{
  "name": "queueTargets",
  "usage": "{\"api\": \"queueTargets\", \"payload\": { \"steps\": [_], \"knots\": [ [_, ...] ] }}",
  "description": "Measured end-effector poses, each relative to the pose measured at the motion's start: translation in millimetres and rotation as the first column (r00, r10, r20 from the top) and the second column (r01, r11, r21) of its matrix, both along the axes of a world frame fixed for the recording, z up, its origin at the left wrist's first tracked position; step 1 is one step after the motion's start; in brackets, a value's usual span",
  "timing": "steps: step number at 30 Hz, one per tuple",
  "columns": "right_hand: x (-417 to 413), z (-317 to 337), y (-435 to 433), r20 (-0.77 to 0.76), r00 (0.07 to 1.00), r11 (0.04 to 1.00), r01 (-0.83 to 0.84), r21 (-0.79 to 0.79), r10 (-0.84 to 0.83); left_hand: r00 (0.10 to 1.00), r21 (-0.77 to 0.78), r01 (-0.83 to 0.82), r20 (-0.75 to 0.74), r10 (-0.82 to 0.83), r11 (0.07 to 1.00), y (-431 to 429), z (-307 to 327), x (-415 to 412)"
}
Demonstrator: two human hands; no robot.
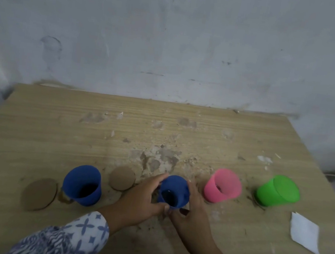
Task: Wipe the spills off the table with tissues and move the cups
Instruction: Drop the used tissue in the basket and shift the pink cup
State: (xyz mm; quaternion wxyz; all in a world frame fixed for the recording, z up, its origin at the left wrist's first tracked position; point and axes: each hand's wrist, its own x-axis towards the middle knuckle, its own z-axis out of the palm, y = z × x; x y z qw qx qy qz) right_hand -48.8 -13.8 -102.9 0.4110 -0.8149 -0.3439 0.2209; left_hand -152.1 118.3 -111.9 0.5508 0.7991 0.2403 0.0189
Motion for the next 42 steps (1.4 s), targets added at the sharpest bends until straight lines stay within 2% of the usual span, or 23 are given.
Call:
{"api": "queueTargets", "payload": {
  "steps": [7, 16, 25, 36, 40, 42],
  "knots": [
    [1.2, -1.8, -1.6, -0.029, 0.998, 0.998, 0.053, 0.041, -0.052, 0.998, 0.018, -0.038, 0.059, 0.037, 0.999, -3.2, 2.3, 4.5],
    [15.4, -12.2, -35.6, -0.025, 0.987, 0.987, 0.158, -0.024, -0.158, 0.995, -0.046, 0.016, 0.097, -0.011, 0.999, -32.0, -3.0, 24.3],
    [20.0, -14.4, -44.8, -0.023, 0.982, 0.982, 0.189, 0.006, -0.189, 0.994, -0.01, 0.046, 0.096, -0.045, 0.999, -40.0, -4.6, 35.2],
    [17.4, -16.9, -45.5, 0.013, 0.982, 0.982, 0.187, 0.015, -0.187, 0.995, -0.036, 0.028, 0.094, -0.024, 0.999, -42.9, -8.0, 35.1],
    [13.8, -15.6, -48.8, -0.05, 0.978, 0.977, 0.207, 0.052, -0.204, 0.994, -0.033, -0.003, 0.106, 0.006, 0.999, -44.2, -4.7, 29.4],
    [12.3, -15.8, -52.9, -0.08, 0.971, 0.971, 0.229, 0.065, -0.223, 0.984, 0.013, -0.045, 0.175, 0.042, 0.999, -46.2, -0.2, 25.2]
  ]
}}
